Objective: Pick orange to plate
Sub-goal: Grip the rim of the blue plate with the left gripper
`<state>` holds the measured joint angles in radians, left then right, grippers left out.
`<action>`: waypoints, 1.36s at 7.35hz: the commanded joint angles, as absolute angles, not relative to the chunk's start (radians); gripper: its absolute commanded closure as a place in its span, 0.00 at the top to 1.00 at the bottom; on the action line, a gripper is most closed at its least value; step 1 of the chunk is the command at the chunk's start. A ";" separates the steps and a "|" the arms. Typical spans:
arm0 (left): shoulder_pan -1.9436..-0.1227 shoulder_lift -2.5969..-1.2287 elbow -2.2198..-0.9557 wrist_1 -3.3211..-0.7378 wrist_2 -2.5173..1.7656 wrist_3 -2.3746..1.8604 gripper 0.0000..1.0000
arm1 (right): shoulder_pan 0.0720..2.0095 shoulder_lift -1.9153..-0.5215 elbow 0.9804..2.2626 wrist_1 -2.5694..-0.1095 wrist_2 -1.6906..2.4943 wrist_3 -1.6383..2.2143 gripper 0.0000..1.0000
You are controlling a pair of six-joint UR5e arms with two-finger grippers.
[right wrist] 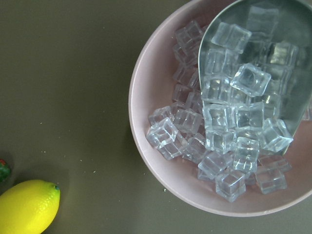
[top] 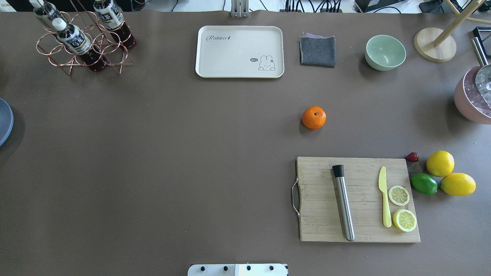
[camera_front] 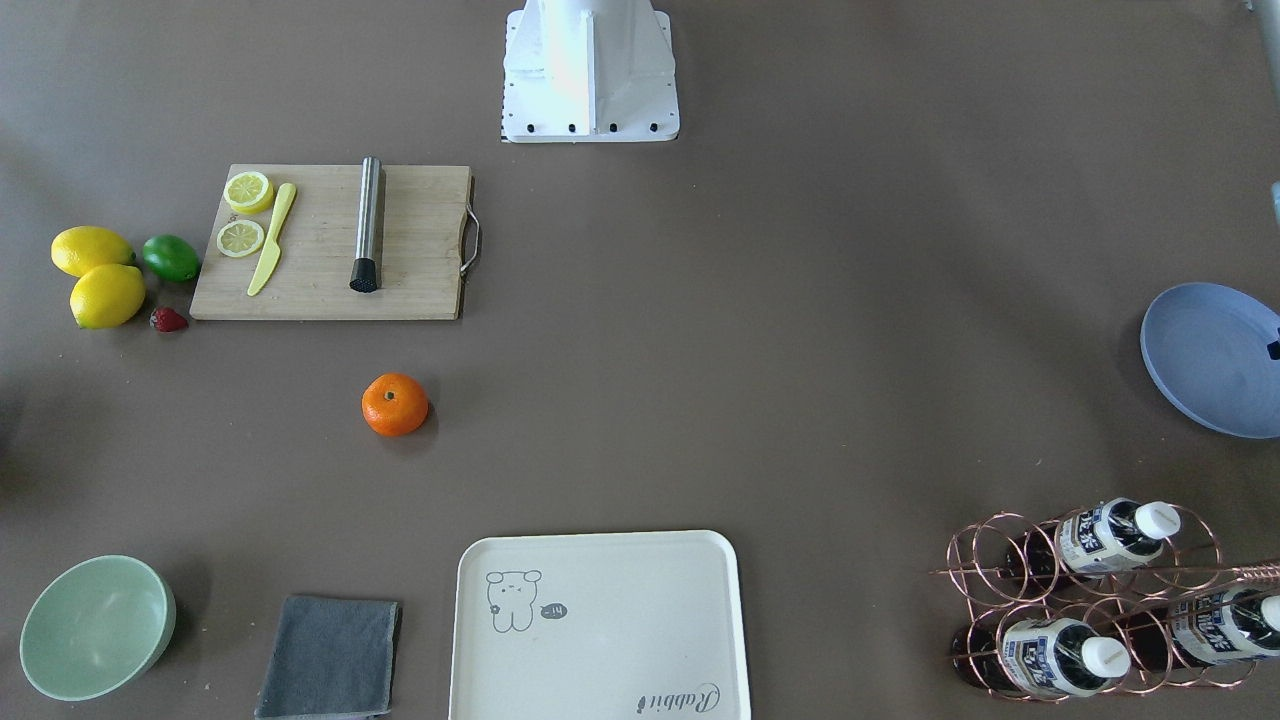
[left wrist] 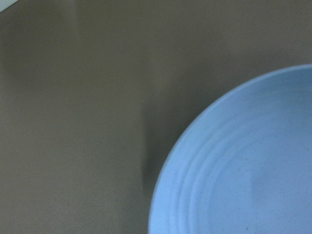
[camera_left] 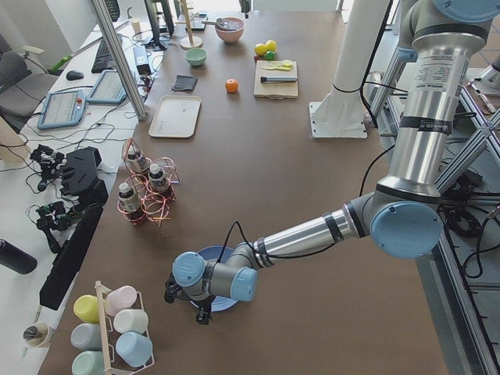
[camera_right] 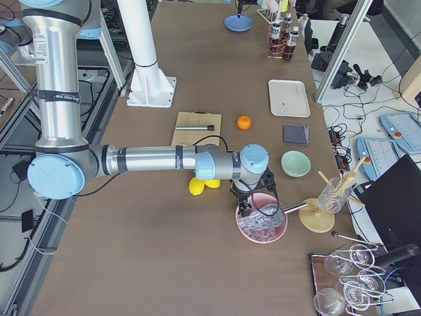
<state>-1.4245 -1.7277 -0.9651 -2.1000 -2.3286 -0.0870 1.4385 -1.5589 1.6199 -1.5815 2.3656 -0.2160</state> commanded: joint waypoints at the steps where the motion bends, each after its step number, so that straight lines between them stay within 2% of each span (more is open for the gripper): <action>1: -1.419 -1.729 -0.951 -2.100 -2.329 -0.094 0.65 | 1.437 -1.555 1.620 -1.582 2.367 -0.215 1.00; 2: -1.419 -1.729 -0.950 -2.100 -2.327 -0.097 0.57 | 1.437 -1.554 1.621 -1.582 2.367 -0.216 1.00; 3: -1.417 -1.729 -0.948 -2.100 -2.313 -0.104 0.36 | 1.437 -1.554 1.621 -1.582 2.368 -0.216 1.00; 4: -1.413 -1.735 -0.950 -2.100 -2.312 -0.119 0.04 | 1.434 -1.554 1.620 -1.582 2.370 -0.215 1.00; 5: -1.411 -1.739 -0.954 -2.095 -2.312 -0.124 0.00 | 1.433 -1.554 1.621 -1.582 2.373 -0.215 1.00; 7: -1.396 -1.747 -0.983 -2.088 -2.313 -0.133 0.00 | 1.424 -1.551 1.627 -1.583 2.381 -0.215 1.00; 10: -1.369 -1.740 -1.294 -1.998 -2.403 -0.531 0.00 | 1.388 -1.552 1.715 -1.582 2.455 -0.189 1.00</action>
